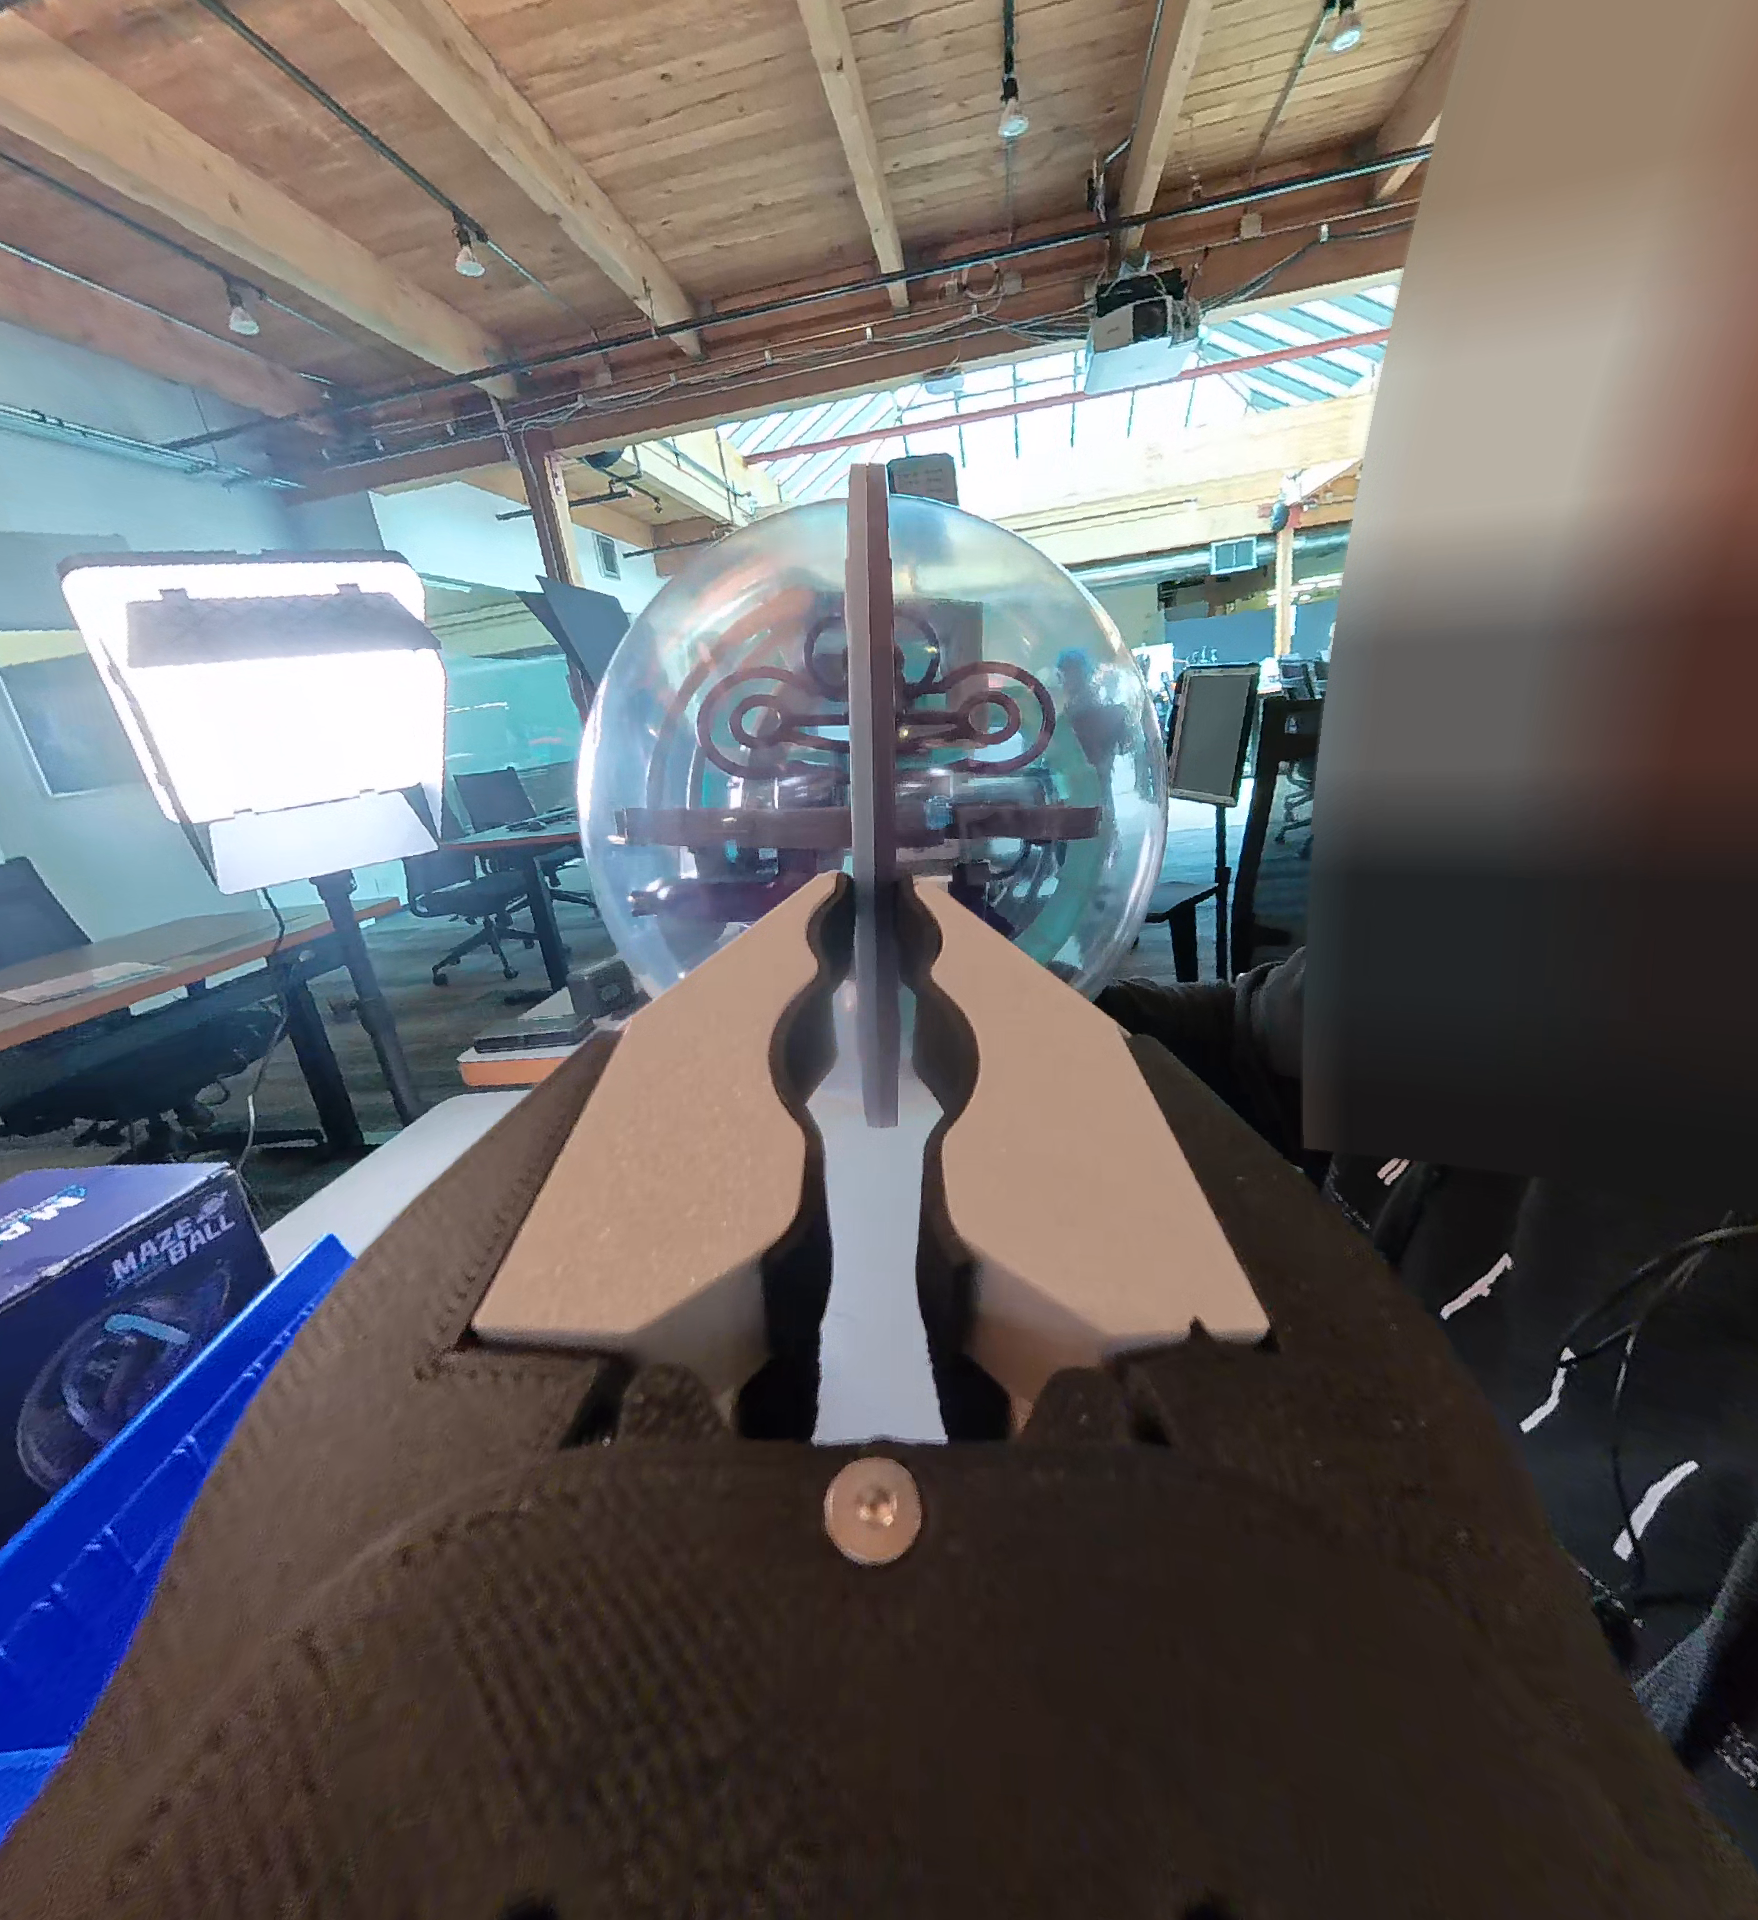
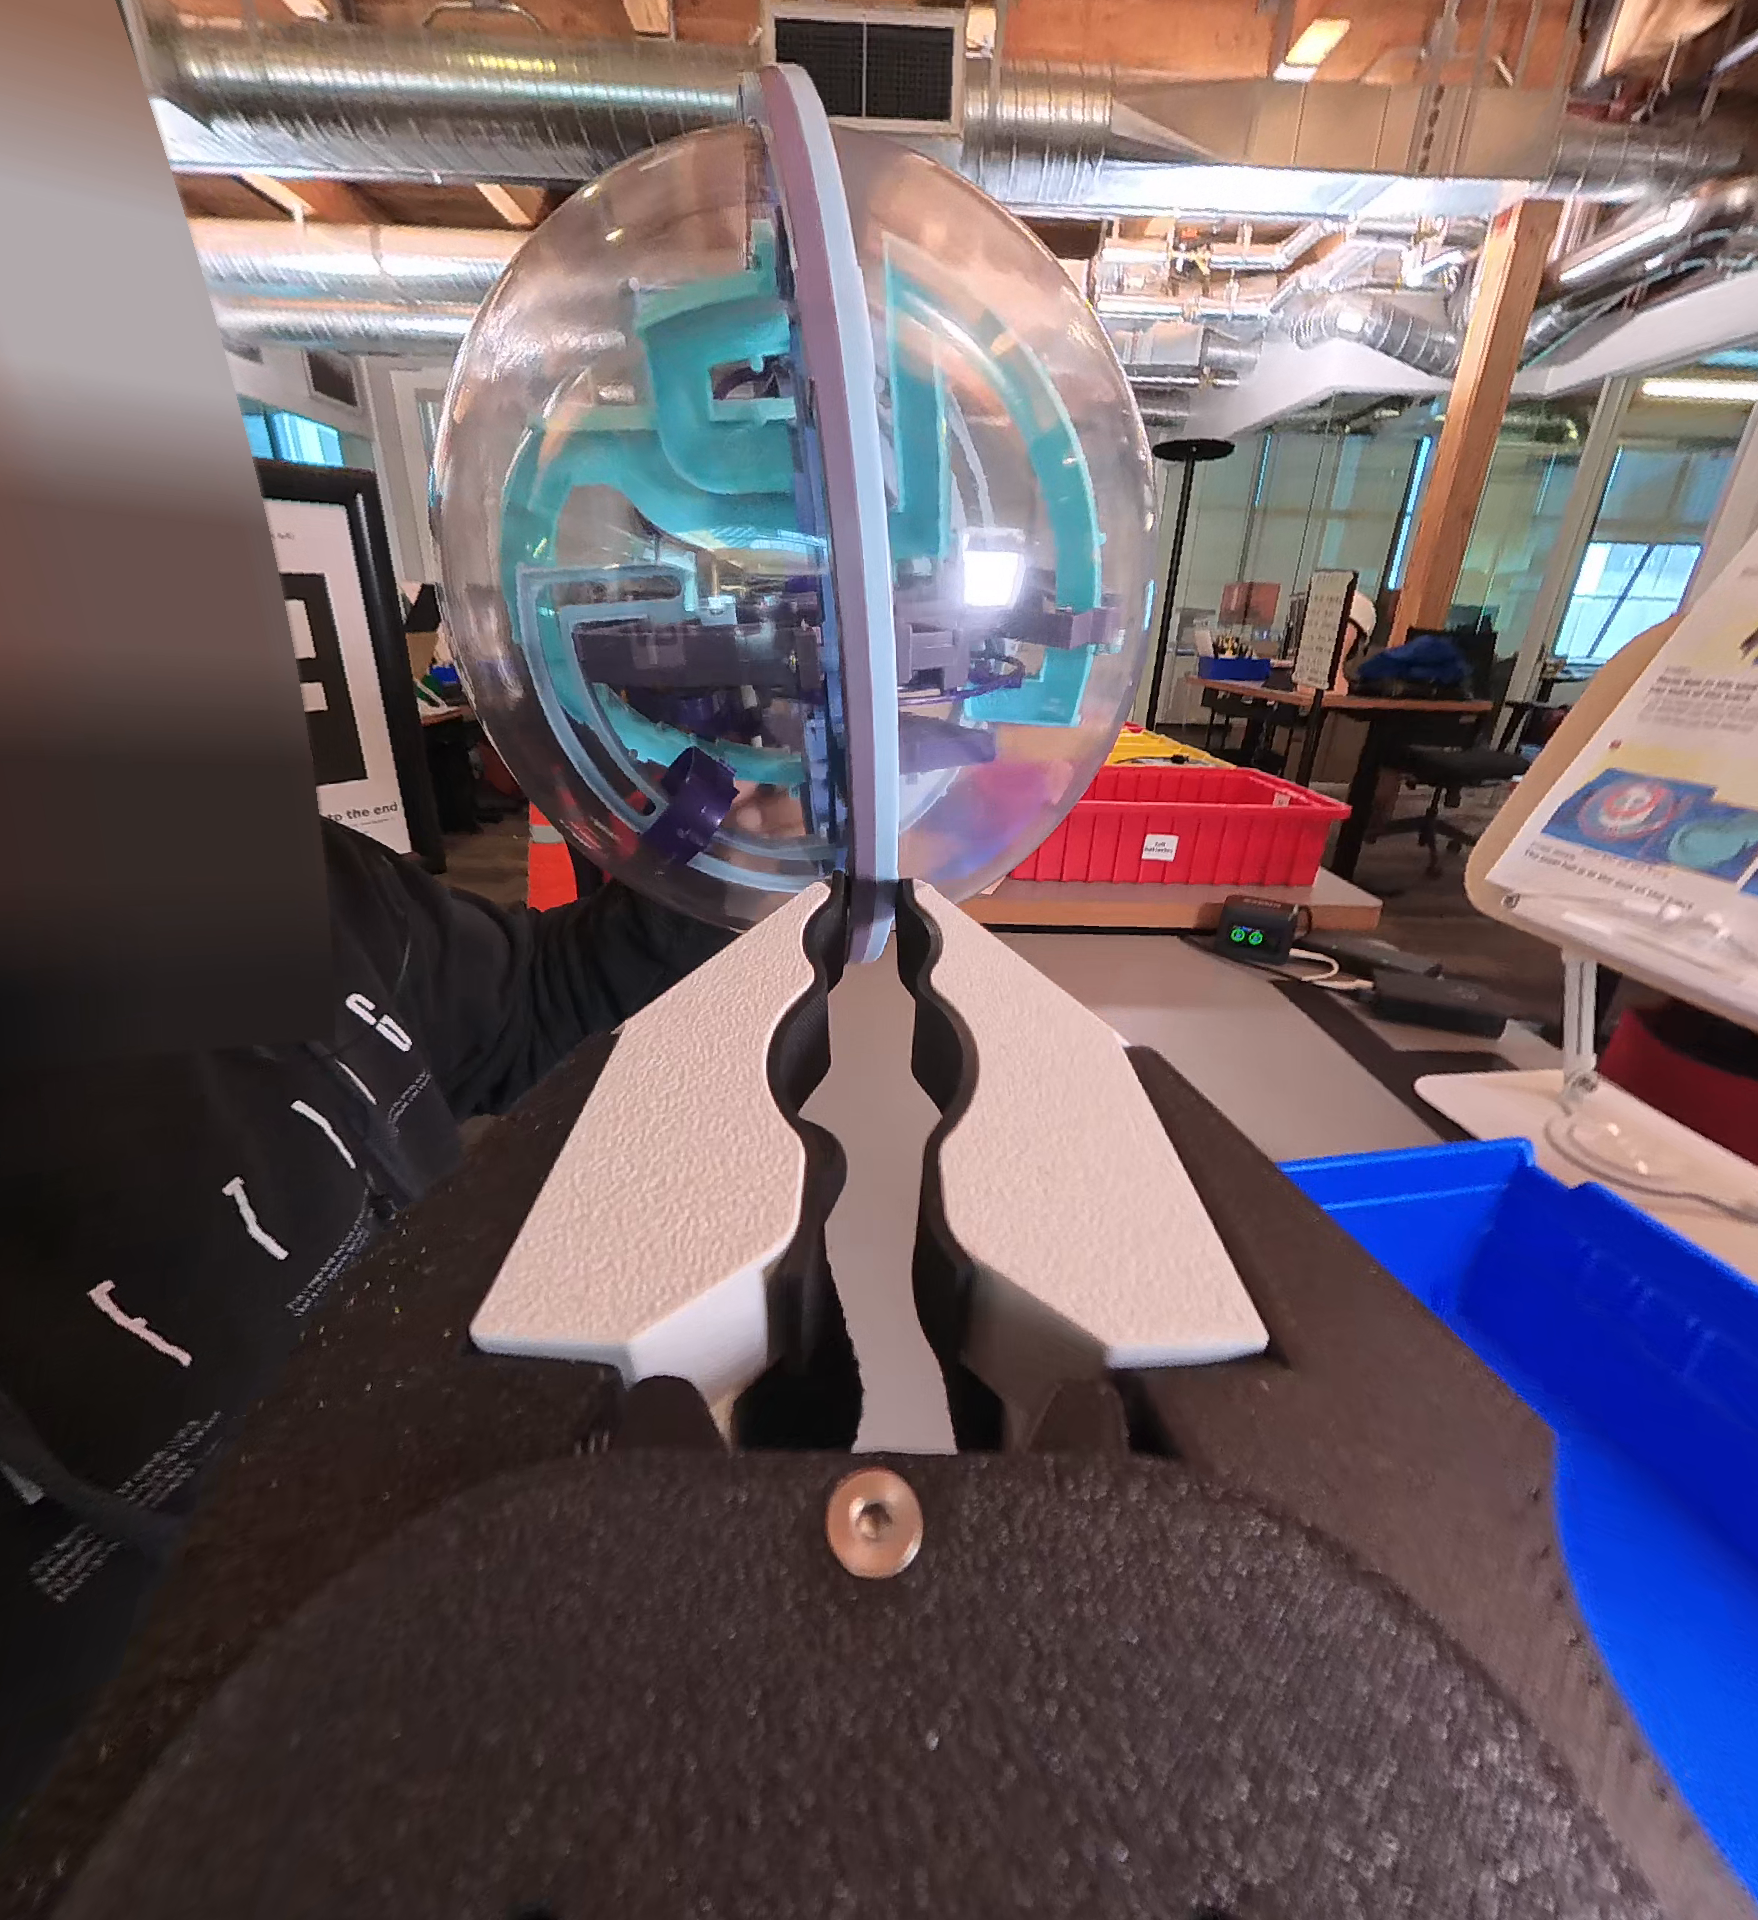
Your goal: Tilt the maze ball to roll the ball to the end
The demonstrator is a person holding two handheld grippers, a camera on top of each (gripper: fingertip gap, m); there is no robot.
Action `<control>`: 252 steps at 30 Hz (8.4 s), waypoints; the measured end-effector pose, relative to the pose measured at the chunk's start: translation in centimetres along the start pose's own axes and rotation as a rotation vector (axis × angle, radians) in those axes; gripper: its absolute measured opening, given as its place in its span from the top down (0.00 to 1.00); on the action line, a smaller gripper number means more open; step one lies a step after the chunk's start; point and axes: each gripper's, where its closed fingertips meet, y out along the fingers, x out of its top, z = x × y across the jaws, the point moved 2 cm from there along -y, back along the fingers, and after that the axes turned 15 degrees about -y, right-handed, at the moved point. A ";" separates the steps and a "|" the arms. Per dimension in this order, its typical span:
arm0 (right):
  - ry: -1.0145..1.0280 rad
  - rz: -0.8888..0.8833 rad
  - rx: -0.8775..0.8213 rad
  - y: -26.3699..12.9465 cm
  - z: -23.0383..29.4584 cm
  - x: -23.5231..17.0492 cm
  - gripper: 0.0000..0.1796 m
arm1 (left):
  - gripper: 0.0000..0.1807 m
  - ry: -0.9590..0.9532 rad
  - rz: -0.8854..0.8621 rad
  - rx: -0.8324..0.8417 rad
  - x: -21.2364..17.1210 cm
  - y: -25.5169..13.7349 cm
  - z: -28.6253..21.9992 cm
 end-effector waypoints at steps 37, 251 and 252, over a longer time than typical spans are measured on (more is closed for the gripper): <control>-0.154 0.031 0.011 0.6 -2.8 0.8 0.96 | 0.96 0.129 -0.066 -0.117 0.0 -0.4 1.9; -0.070 0.611 0.136 17.3 20.5 -16.9 0.76 | 0.84 -0.234 0.451 0.458 -24.8 -2.9 13.3; -0.126 0.601 0.091 17.2 20.1 -16.6 0.81 | 0.84 -0.231 0.446 0.459 -24.7 -3.0 13.2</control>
